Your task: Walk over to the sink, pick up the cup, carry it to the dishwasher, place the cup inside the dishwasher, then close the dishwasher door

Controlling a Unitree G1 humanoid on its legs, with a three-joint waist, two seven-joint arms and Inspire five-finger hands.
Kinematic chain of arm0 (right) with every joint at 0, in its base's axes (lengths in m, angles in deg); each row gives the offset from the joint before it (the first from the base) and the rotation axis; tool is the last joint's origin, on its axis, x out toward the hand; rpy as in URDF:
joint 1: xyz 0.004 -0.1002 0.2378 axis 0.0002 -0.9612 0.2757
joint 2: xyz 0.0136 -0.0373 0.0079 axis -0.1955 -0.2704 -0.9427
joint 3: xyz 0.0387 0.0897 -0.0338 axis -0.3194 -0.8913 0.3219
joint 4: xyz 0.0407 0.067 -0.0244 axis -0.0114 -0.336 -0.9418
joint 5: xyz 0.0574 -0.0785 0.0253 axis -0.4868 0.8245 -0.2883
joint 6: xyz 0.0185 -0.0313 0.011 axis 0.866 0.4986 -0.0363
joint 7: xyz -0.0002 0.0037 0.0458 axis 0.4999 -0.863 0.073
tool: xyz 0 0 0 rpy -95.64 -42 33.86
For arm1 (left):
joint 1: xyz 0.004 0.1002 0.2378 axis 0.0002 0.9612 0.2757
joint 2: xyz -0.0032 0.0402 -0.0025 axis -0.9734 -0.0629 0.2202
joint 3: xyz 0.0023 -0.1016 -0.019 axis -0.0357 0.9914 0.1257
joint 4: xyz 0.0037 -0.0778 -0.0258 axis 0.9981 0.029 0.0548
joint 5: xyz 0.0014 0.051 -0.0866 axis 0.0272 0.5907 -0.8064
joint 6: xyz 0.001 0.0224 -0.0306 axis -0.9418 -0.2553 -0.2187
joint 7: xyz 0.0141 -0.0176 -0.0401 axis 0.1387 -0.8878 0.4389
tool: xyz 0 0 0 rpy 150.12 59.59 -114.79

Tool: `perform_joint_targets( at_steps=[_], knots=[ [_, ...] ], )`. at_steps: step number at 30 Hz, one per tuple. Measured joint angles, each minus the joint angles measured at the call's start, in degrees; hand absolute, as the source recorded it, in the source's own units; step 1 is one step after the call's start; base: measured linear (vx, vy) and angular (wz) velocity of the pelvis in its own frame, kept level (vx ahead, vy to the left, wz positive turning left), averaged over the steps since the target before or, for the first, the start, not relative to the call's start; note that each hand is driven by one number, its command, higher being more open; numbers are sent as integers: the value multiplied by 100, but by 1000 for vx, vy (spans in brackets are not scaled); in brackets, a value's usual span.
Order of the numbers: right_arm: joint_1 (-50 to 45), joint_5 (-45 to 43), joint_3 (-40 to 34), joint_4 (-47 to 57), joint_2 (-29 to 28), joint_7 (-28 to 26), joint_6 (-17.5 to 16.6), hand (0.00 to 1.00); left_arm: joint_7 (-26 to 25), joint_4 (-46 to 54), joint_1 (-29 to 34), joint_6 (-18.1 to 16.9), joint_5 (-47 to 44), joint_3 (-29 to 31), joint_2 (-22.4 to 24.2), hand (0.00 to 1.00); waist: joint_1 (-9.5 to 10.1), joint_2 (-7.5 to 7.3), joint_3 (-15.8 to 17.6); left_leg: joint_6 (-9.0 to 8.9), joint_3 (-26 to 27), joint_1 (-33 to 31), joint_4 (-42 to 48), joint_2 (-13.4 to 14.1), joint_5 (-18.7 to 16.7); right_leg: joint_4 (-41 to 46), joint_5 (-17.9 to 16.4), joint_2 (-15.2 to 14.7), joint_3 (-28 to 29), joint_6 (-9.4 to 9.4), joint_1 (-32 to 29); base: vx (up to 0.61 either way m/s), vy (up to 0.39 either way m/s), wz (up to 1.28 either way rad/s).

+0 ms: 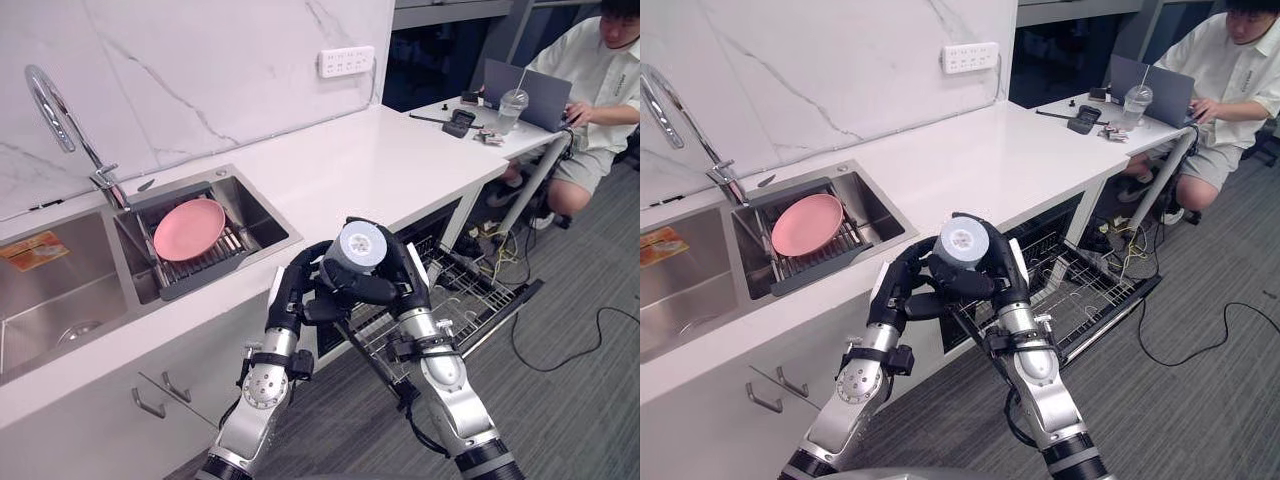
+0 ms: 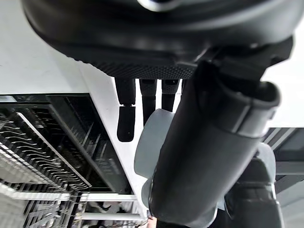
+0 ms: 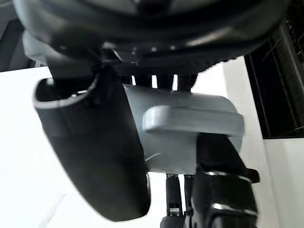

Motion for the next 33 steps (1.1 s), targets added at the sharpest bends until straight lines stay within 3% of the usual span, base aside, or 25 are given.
perform_joint_targets(
  at_steps=[6, 7, 18, 30, 33],
  knots=[
    [74, -59, -36, -33, 23, -49, -1, 30, 0, 3, -25, 1, -1, -50, -40, 30, -2, -11, -9, -4, -2, -12, 15, 13, 11, 0, 27, 14, -2, -12, -1, -10, -3, 0],
    [74, -59, -44, -33, 23, -54, -1, 30, 1, 5, -30, 1, -1, -50, -38, 90, 0, -12, -10, -4, -2, -12, 12, 11, 11, 2, 28, 12, -2, -12, -3, 0, 0, 0],
    [99, -45, -515, 195, -288, -95, -31, 30, 111, 585, -36, 54, 21, 90, 86, 90, 5, -32, -16, 5, 11, 44, -11, -6, 18, 43, 30, -2, 11, -10, 14, -2, 0, 0],
    [-291, 258, -1227, 469, -582, -62, -28, 30, 102, 1176, 110, -61, -68, 1322, 460, 90, 8, -78, 19, -8, 57, 161, -227, -9, 88, 5, 25, 9, 39, -3, 7, -2, 0, -1],
    [-462, 362, -1479, 586, -586, 7, -26, 30, 162, 1176, 403, -86, -349, 1369, 472, 90, 5, -78, 23, -10, 63, 157, -245, -9, 85, -6, 25, 10, 44, -2, 7, 0, 0, 0]
  ],
)
